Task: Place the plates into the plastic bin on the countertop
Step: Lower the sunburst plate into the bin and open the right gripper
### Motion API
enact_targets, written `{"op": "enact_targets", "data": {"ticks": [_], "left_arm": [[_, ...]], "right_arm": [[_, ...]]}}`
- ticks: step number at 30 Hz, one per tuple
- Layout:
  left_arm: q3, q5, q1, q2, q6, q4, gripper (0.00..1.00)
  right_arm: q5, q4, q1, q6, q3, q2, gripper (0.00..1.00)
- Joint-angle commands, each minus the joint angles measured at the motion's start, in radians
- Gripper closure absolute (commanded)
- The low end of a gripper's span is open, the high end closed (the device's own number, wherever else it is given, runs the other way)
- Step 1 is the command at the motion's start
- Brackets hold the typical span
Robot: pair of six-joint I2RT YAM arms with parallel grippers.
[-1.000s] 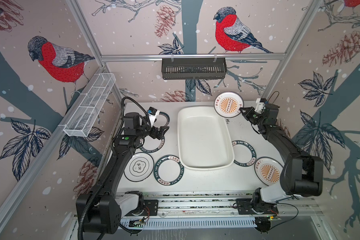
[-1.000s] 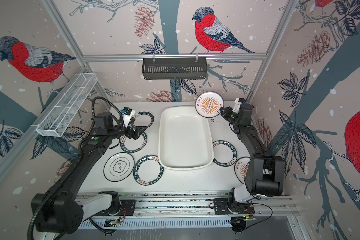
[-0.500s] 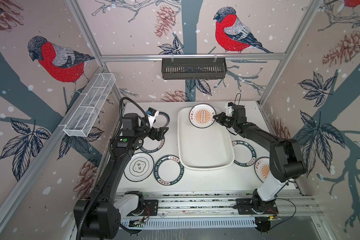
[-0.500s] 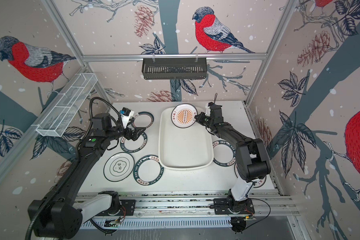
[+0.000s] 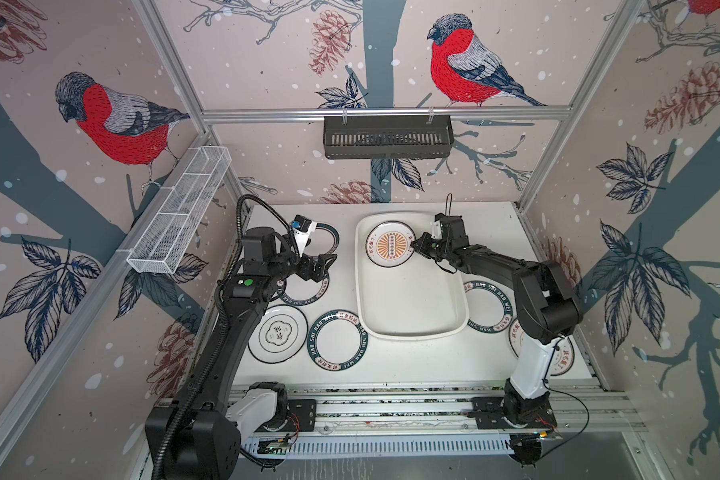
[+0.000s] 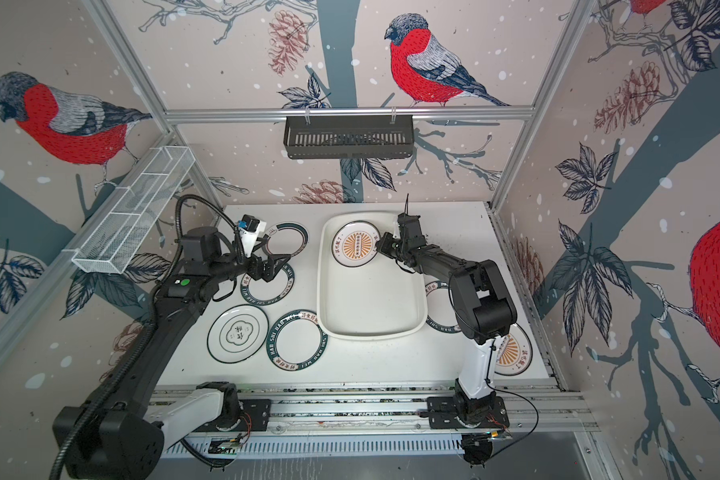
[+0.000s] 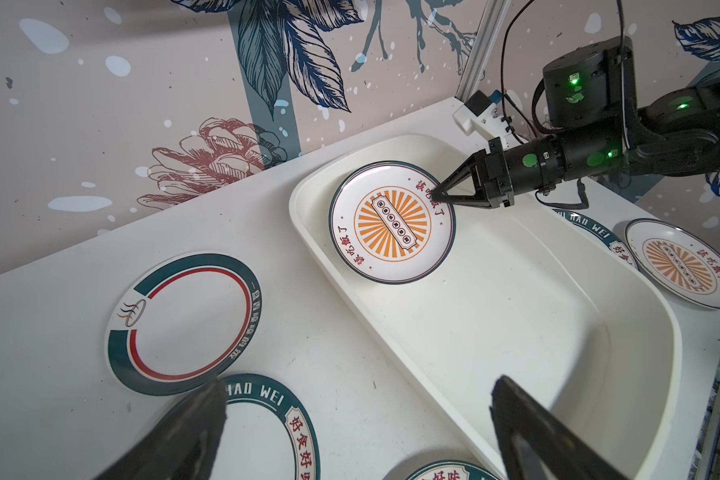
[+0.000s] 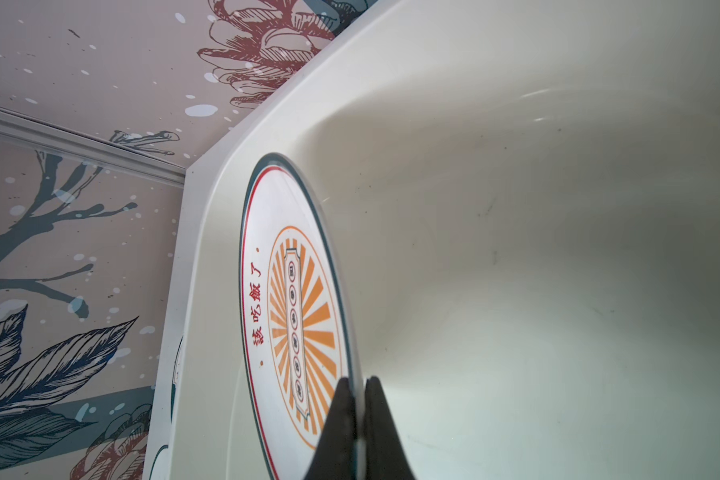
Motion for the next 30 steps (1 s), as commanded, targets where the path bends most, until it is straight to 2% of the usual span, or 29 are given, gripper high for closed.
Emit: {"op": "enact_targets", "data": {"ticks": [1, 19, 30], "left_arm": [[-0.005, 0.017, -0.001, -0.003, 0.001, 0.004, 0.02], [-0.008, 0.031, -0.001, 0.001, -0.002, 0.012, 0.02], [-0.005, 0.044, -0.001, 0.000, -0.009, -0.003, 0.02]], "right_arm": [[0.026, 0.023, 0.005, -0.007, 0.017, 0.019, 0.99], [0.015, 0.022, 0.004, 0.012, 0.086, 0.145, 0.97], [0.030, 0.007, 0.002, 0.009, 0.088, 0.171, 0.88]]}}
